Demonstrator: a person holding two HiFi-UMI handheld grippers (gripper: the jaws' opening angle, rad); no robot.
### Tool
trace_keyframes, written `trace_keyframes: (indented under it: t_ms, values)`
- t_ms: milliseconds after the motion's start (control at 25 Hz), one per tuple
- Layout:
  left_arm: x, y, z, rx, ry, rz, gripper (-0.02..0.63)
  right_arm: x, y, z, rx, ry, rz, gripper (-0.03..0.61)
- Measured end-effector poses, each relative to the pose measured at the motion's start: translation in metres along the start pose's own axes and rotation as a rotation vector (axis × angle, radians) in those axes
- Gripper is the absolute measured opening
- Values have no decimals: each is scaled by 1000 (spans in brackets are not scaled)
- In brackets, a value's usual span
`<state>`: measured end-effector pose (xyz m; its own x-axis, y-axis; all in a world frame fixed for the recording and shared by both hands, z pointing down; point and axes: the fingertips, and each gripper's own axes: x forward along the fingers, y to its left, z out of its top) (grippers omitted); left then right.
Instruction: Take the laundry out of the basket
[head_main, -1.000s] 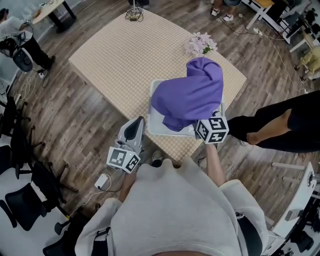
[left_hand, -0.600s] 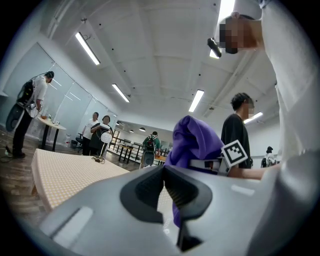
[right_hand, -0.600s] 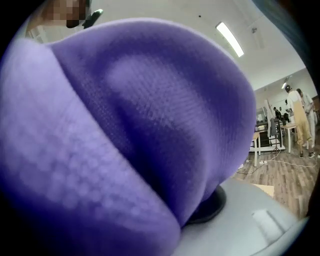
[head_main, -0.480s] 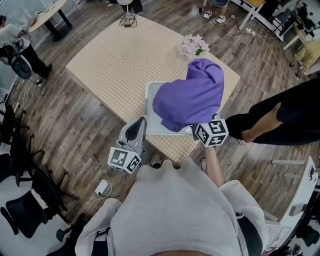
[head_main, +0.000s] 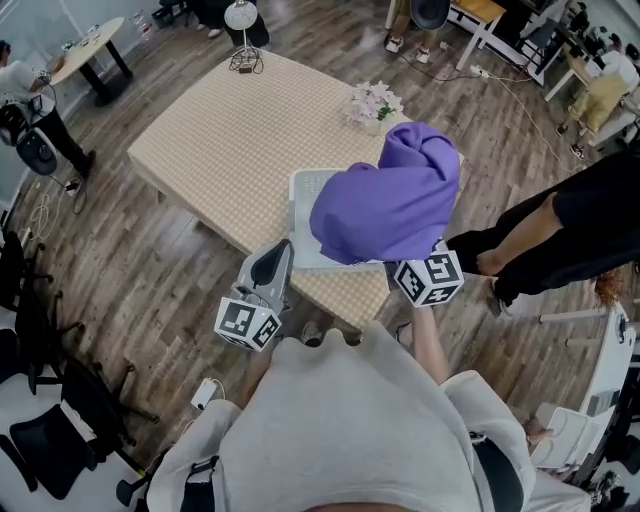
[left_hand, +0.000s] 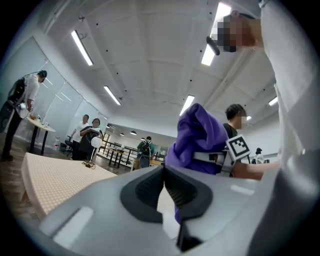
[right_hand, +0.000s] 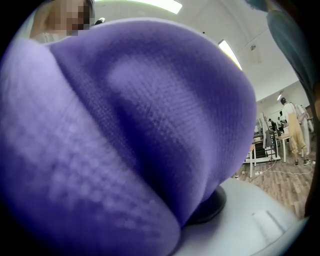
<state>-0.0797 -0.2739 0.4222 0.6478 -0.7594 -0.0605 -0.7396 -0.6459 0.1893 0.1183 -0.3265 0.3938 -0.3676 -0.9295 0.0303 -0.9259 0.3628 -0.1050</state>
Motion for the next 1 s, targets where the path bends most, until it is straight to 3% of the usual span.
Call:
trace_keyframes:
  t_ms: [320,520,720,1000]
  values:
    - [-31,-1,3,-3,0,-56,11,-46,39,31,-31,-82,-35,262]
    - [-49,-19,2,1,-21,-80,10,-80,65,38,-39,-117,-9,262]
    - [-66,-47,9,21,-43,-91,10,-113,83,40,-63,-116,8,262]
    - [-115,-105,2,58,-22,-106,11,-187,107,21,-20,-103,34,262]
